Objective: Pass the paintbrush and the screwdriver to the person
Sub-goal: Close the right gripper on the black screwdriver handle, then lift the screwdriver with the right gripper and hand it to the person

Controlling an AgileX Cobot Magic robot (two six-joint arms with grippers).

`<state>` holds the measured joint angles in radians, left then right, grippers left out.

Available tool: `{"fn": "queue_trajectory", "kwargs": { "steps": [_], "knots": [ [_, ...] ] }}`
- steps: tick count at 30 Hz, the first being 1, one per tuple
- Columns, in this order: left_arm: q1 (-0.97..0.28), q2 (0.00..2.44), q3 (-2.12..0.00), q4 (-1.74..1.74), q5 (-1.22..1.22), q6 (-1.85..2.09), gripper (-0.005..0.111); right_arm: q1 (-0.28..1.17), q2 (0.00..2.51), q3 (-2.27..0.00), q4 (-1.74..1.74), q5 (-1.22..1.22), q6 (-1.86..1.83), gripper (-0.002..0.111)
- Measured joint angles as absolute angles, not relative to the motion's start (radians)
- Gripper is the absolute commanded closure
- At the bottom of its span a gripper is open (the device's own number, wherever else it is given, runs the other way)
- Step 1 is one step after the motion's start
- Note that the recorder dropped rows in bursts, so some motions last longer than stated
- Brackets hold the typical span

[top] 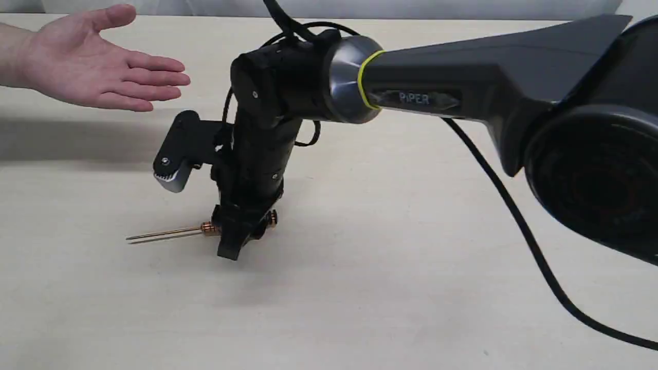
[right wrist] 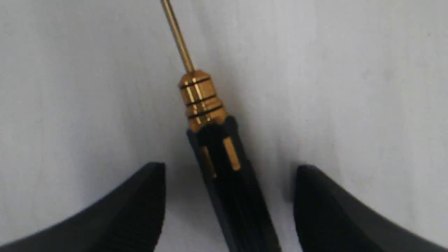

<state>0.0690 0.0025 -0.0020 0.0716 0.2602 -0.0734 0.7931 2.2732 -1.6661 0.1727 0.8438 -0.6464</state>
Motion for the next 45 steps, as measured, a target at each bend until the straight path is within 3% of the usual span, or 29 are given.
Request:
{"fn": "queue_trajectory", "kwargs": {
  "steps": [5, 8, 16, 30, 36, 45],
  "knots": [
    [0.069, 0.002, -0.002, 0.072, 0.26, -0.073, 0.107, 0.793, 2.286, -1.666, 0.173, 0.842, -0.644, 0.056],
    [0.069, 0.002, -0.002, 0.072, 0.26, -0.073, 0.107, 0.793, 2.286, -1.666, 0.175, 0.84, -0.644, 0.074],
    [0.069, 0.002, -0.002, 0.072, 0.26, -0.073, 0.107, 0.793, 2.286, -1.666, 0.181, 0.842, -0.642, 0.104],
    [0.069, 0.002, -0.002, 0.072, 0.26, -0.073, 0.107, 0.793, 2.123, -1.663, 0.463, 0.865, -0.691, 0.104],
    [0.069, 0.002, -0.002, 0.072, 0.26, -0.073, 0.107, 0.793, 1.998, -1.663, 0.605, 0.747, -0.751, 0.104],
    [0.069, 0.002, -0.002, 0.072, 0.26, -0.073, 0.107, 0.793, 2.065, -1.849, 0.638, 0.664, -0.735, 0.104]
  ]
}}
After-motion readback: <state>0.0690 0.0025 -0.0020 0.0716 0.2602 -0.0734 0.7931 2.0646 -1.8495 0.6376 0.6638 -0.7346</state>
